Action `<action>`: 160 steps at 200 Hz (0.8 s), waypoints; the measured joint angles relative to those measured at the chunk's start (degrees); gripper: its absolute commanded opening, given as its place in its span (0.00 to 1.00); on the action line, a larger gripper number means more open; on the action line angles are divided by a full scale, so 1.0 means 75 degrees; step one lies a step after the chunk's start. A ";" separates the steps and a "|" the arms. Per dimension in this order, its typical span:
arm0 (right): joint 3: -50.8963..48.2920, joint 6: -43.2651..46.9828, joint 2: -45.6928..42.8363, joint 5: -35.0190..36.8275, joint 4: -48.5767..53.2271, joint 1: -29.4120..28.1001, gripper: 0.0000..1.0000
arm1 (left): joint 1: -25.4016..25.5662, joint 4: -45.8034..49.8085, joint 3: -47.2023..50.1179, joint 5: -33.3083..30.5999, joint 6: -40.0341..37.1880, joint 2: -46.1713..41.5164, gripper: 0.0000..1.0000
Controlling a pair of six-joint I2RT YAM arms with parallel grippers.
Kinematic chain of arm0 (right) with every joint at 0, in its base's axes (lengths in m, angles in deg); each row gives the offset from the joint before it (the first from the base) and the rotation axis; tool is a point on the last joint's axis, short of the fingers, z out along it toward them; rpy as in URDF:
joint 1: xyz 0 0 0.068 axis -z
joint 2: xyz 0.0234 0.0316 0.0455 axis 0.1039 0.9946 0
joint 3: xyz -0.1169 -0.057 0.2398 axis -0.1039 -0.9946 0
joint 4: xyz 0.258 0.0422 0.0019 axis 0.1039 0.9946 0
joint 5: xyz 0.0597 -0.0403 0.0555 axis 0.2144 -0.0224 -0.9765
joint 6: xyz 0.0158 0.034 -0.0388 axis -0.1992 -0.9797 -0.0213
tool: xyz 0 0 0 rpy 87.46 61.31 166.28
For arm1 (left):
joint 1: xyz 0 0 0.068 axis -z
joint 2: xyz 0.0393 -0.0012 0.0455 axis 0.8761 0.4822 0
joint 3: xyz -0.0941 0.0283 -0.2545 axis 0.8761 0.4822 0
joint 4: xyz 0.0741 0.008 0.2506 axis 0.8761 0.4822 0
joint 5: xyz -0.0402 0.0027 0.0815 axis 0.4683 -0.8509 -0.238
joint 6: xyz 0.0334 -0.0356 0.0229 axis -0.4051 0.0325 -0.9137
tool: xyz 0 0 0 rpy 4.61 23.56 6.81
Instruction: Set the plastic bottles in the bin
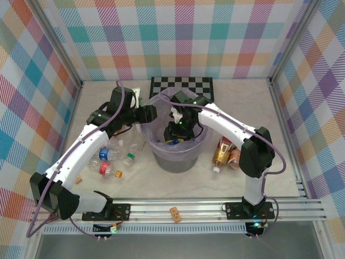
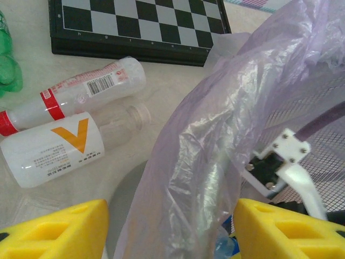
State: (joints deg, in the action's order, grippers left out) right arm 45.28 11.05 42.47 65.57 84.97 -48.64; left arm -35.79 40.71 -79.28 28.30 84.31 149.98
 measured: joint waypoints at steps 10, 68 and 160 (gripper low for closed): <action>-0.0082 -0.0032 0.0041 -0.0029 -0.0085 -0.0009 0.43 | 0.0000 -0.0003 0.0000 -0.0009 0.0003 0.0000 0.62; -0.0641 -0.0221 0.0073 -0.0169 -0.0586 -0.0009 0.62 | 0.0000 -0.0067 0.0050 -0.0020 0.0032 0.0000 0.62; -0.0781 -0.0300 0.0114 -0.0286 -0.0720 -0.0017 0.73 | 0.0000 -0.0181 0.0085 -0.0079 0.0055 0.0000 0.62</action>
State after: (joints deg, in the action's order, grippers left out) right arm 39.42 8.80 43.33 63.43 79.57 -48.77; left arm -35.79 39.36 -78.65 27.71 84.72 149.98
